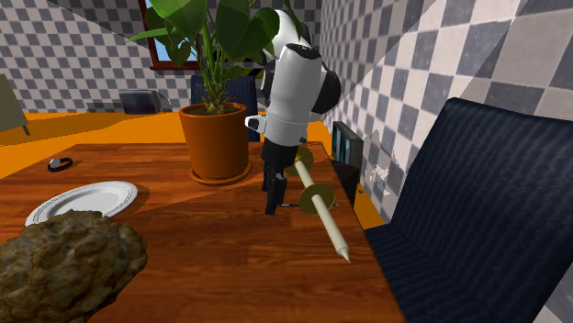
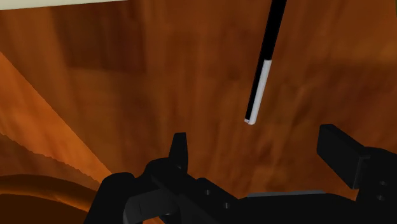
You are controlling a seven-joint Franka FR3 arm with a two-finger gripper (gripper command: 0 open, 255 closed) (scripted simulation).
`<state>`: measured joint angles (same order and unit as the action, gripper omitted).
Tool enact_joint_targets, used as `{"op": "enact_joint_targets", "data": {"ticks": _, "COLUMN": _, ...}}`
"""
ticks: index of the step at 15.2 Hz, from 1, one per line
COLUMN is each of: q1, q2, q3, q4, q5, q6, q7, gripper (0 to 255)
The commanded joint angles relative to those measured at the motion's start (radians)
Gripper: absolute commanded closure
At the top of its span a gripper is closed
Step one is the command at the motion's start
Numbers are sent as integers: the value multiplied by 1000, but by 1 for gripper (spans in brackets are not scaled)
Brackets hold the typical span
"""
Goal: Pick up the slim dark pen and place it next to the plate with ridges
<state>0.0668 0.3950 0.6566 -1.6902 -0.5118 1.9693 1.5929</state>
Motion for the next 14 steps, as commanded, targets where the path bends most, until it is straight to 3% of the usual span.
{"op": "enact_joint_targets", "data": {"ticks": 1, "q1": 0, "q2": 0, "q3": 0, "q4": -1, "q5": 0, "q6": 1, "q7": 0, "gripper": 0}}
{"op": "enact_joint_targets", "data": {"ticks": 3, "q1": 0, "q2": 0, "q3": 0, "q4": 0, "q5": 0, "q6": 1, "q7": 0, "gripper": 0}}
{"op": "enact_joint_targets", "data": {"ticks": 4, "q1": 0, "q2": 0, "q3": 0, "q4": 0, "q5": 0, "q6": 1, "q7": 0, "gripper": 255}}
{"op": "enact_joint_targets", "data": {"ticks": 14, "q1": -1, "q2": -4, "q3": 2, "q4": 7, "q5": 4, "q6": -9, "q7": -4, "gripper": 255}}
